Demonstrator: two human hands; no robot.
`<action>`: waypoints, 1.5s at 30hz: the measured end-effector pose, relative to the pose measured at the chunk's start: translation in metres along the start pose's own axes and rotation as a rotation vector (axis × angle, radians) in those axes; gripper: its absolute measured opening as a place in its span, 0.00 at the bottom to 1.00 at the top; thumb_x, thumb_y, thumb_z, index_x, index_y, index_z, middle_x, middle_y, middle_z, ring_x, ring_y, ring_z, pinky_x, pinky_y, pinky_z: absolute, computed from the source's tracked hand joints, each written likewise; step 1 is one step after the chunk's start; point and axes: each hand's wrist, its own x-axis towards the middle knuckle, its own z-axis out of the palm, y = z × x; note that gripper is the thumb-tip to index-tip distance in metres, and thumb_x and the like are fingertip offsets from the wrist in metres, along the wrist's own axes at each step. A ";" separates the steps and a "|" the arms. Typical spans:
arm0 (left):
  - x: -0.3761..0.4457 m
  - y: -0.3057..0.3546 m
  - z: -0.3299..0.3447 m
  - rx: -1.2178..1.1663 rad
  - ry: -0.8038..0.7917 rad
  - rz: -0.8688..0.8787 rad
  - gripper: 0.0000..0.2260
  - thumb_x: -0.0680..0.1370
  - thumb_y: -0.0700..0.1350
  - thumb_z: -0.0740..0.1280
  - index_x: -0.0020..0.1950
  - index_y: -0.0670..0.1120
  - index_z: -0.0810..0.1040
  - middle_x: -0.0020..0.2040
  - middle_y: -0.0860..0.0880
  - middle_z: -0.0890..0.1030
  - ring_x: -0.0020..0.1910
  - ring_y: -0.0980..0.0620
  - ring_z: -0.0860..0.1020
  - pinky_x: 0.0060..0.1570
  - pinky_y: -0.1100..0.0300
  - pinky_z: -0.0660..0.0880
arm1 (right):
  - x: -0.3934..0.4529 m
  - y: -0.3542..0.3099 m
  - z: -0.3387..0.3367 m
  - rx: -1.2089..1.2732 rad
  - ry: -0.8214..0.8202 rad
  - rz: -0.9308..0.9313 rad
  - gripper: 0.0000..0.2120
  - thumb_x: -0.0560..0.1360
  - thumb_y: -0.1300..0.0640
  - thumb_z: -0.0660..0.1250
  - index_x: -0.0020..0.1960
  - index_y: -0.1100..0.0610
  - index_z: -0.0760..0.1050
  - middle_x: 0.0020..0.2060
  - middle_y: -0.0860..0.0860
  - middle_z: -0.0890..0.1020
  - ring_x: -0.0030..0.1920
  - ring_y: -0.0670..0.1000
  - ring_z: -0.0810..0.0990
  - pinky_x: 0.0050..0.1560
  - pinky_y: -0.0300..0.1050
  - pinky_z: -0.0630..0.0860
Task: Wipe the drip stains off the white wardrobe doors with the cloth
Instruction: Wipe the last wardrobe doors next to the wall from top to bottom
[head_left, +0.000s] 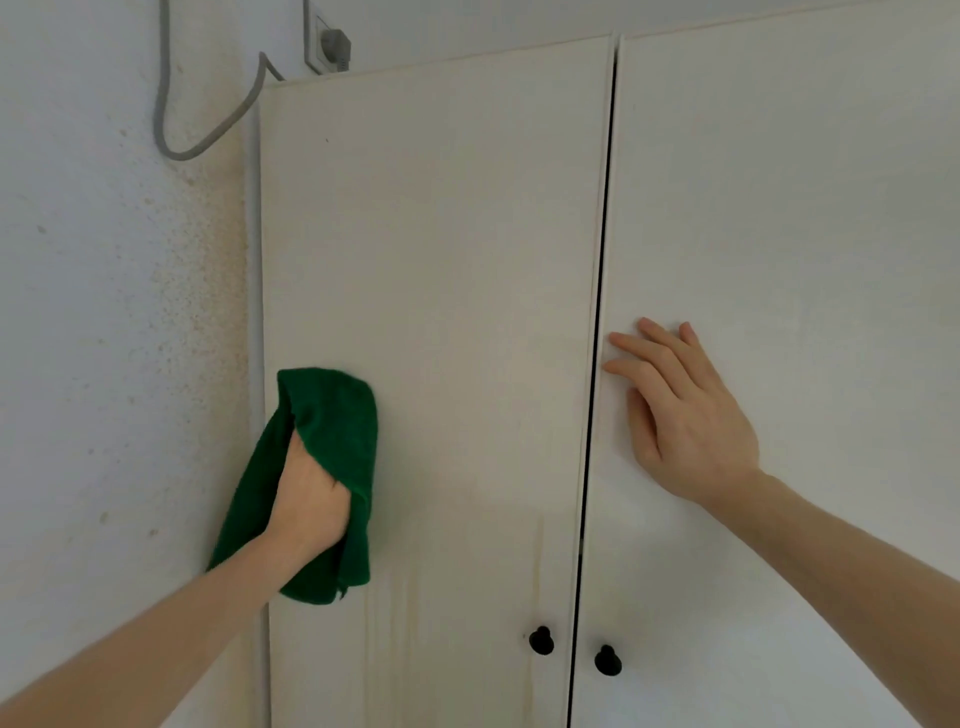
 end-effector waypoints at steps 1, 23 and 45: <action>-0.006 -0.006 0.003 0.021 -0.031 0.082 0.15 0.85 0.32 0.53 0.51 0.50 0.72 0.44 0.55 0.79 0.44 0.67 0.76 0.52 0.58 0.74 | 0.000 0.000 0.000 0.001 0.003 0.000 0.16 0.78 0.67 0.59 0.62 0.64 0.79 0.68 0.58 0.79 0.74 0.63 0.71 0.78 0.65 0.60; -0.090 0.090 0.090 -0.433 -0.209 -0.265 0.10 0.81 0.47 0.64 0.48 0.47 0.85 0.41 0.46 0.83 0.35 0.54 0.83 0.35 0.64 0.79 | -0.001 -0.001 0.005 -0.017 0.028 -0.004 0.15 0.79 0.67 0.60 0.61 0.65 0.79 0.67 0.59 0.79 0.74 0.64 0.71 0.77 0.66 0.61; -0.035 -0.013 0.002 -0.003 0.036 -0.182 0.13 0.80 0.33 0.62 0.52 0.52 0.69 0.45 0.57 0.72 0.42 0.60 0.72 0.49 0.61 0.72 | -0.001 0.002 0.003 0.016 0.049 -0.010 0.14 0.78 0.68 0.60 0.60 0.65 0.79 0.67 0.59 0.79 0.74 0.63 0.71 0.79 0.64 0.59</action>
